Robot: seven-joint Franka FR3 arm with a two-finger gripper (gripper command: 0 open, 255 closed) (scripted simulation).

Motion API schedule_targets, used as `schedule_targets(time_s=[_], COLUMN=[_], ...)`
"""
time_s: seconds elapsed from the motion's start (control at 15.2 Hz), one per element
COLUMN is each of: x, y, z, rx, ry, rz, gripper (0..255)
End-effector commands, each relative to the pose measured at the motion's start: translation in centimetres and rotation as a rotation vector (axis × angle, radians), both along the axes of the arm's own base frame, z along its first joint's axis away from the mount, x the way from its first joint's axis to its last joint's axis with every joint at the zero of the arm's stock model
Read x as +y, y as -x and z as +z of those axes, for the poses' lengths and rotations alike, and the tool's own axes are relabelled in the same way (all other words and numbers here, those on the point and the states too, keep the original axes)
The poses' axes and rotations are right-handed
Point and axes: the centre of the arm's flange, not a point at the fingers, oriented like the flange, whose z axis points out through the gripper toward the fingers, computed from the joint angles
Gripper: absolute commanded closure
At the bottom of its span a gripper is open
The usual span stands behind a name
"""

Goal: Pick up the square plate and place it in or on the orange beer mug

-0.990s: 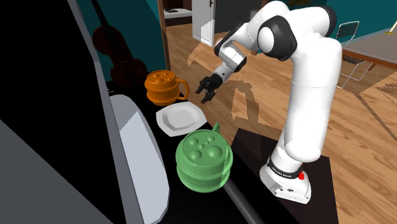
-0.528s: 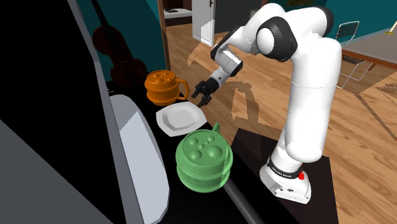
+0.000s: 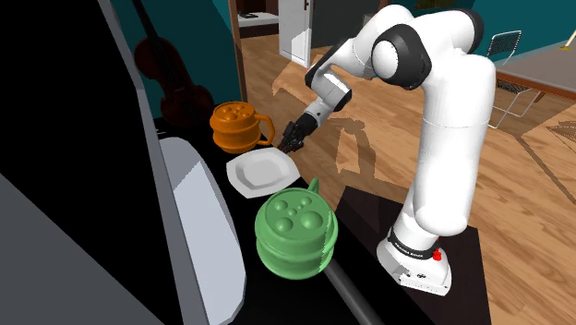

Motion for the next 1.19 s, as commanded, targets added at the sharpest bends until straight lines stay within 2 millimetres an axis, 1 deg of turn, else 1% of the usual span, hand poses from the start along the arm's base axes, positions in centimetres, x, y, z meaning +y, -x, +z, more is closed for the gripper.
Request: schedule_targets(time_s=[0.0,0.46,1.12], x=[0.0,0.0,0.0], y=[0.0,0.0,0.0], z=[0.0,0.0,5.3], rx=[0.000,0.000,0.000], ry=[0.000,0.000,0.000], rz=[0.000,0.000,0.000], gripper=[255,255,255])
